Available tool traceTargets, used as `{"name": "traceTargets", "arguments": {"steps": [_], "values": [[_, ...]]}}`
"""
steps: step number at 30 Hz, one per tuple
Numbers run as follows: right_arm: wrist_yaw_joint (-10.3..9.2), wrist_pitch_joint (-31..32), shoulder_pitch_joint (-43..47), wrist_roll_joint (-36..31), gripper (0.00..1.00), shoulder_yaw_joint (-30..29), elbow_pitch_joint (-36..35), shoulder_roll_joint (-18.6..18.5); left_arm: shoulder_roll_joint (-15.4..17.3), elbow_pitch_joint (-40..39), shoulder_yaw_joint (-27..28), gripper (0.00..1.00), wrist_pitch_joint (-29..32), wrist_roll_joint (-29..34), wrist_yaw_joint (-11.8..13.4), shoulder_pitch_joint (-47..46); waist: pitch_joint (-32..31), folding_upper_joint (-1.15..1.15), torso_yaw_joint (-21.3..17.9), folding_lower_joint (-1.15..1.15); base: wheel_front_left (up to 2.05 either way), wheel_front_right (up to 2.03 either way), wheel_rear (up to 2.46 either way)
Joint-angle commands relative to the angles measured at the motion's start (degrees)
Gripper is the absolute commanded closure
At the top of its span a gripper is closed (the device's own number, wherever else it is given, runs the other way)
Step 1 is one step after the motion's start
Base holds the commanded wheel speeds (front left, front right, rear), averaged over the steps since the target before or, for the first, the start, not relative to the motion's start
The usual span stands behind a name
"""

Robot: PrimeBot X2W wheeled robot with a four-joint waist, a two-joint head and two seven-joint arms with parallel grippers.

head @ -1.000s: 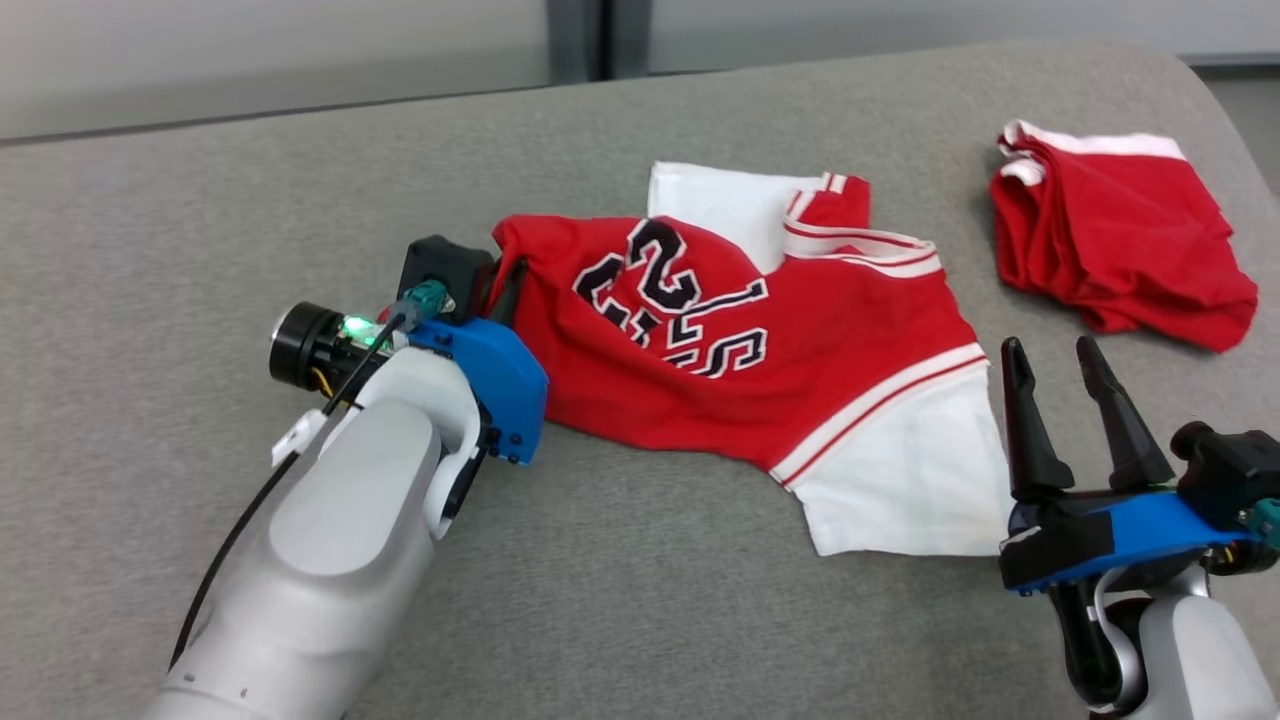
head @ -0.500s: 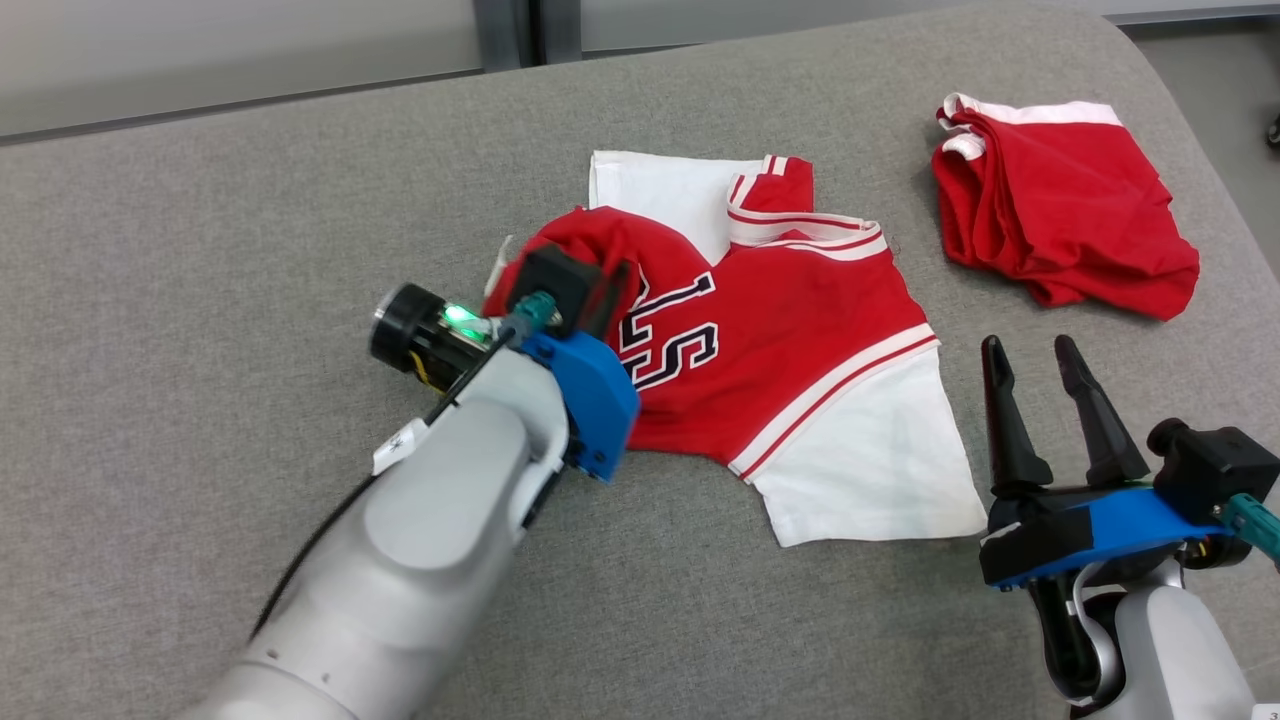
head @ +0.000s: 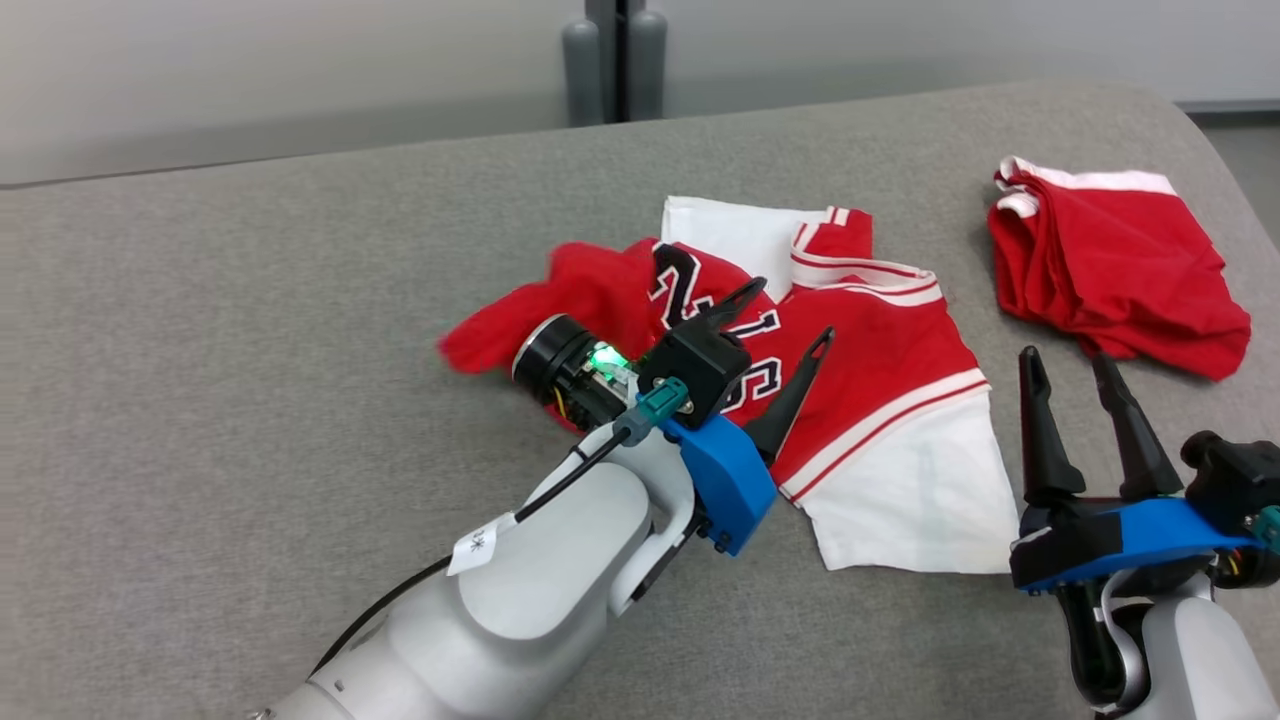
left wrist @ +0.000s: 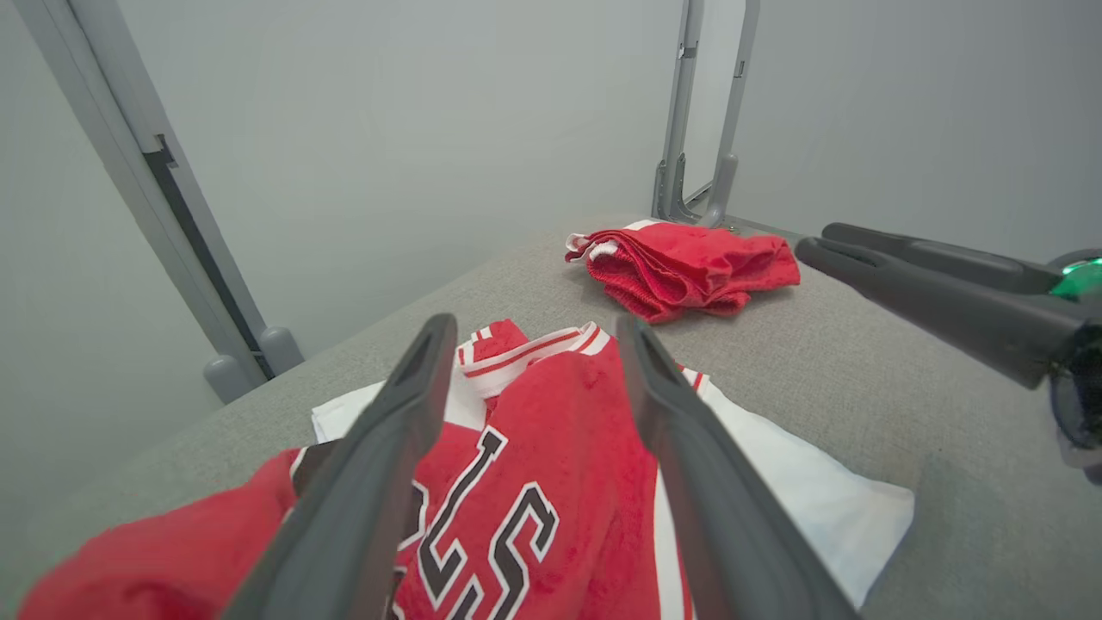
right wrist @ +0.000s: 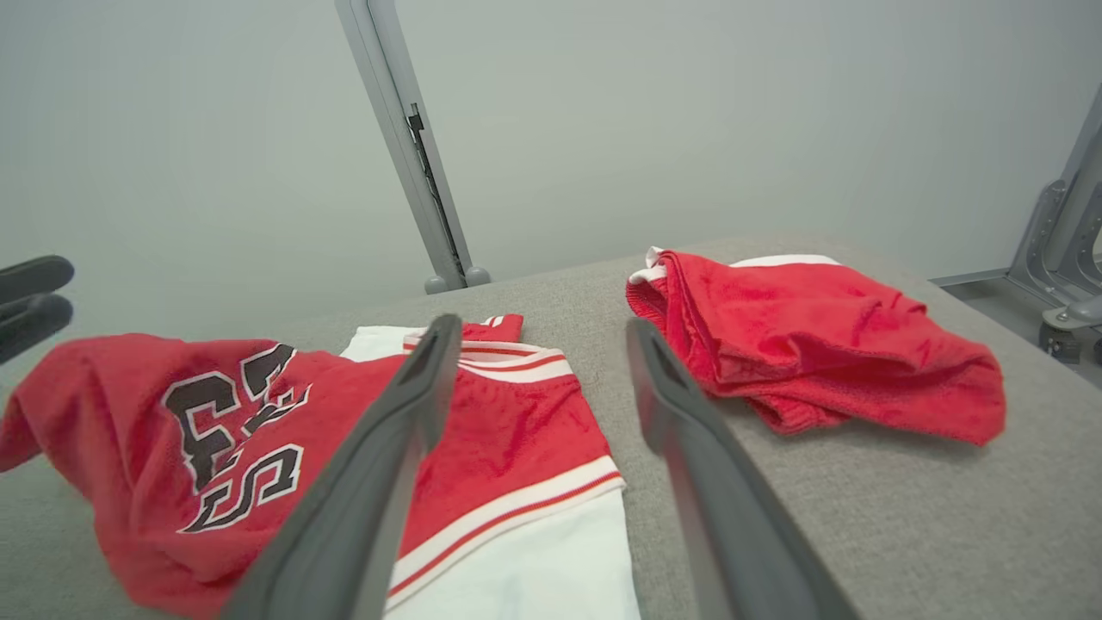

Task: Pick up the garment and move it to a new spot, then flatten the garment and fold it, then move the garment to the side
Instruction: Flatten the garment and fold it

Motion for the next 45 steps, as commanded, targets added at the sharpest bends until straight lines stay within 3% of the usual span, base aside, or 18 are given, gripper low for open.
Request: {"name": "traceTargets", "arguments": {"steps": [1,5,18,22,30,36,37,38,45], "values": [[0.01,-0.2,0.83,-0.08,0.0,-0.23,-0.12,-0.17,0.06,-0.34,-0.14,0.0,-0.4,-0.29,0.6,-0.43,-0.25,0.0,0.34,0.01,0.0,0.0,0.0],[0.01,0.17,1.22,-0.26,0.0,-0.93,-0.77,-0.18,0.37,-0.46,0.86,0.0,-0.89,-1.28,2.62,-0.39,-1.22,0.0,1.71,0.01,0.0,0.0,0.0],[0.01,0.95,2.3,-0.34,0.0,-0.96,-2.03,-0.17,10.15,8.04,7.91,0.0,2.32,-8.04,8.25,7.33,-0.97,0.0,2.31,0.01,0.0,0.0,0.0],[0.01,1.14,1.72,-0.29,0.0,-0.47,-2.17,-0.18,10.16,10.64,9.59,0.0,2.86,-10.56,7.55,7.77,-0.11,0.0,1.44,0.01,0.0,0.0,0.0],[0.01,1.59,0.89,-0.81,0.0,0.44,-2.58,-0.18,9.75,17.2,14.62,0.0,1.5,-14.84,8.45,5.01,2.37,0.0,-1.82,0.01,0.0,0.0,0.0],[0.01,1.42,1.12,-0.91,0.0,0.3,-2.61,-0.17,9.11,21.33,14.54,0.0,1.36,-15.35,7.44,3.59,3.01,0.0,-3.06,0.01,0.0,0.0,0.0],[0.01,1.37,1.11,-0.89,0.0,0.27,-2.6,-0.18,8.91,21.8,14.44,0.56,1.09,-15.33,7.23,3.36,3.0,0.0,-3.14,0.01,0.0,0.0,0.0],[0.01,1.32,1.12,-0.89,0.0,0.22,-2.56,-0.18,8.6,22.22,14.4,1.0,0.92,-15.33,6.96,2.95,2.95,0.0,-3.17,0.01,0.0,0.0,0.0],[0.01,1.0,1.68,-0.62,0.0,-0.39,-2.19,-0.17,7.31,23.6,13.77,1.0,-1.95,-14.36,5.65,1.57,1.82,0.0,-1.46,0.01,0.0,0.0,0.0]]}}
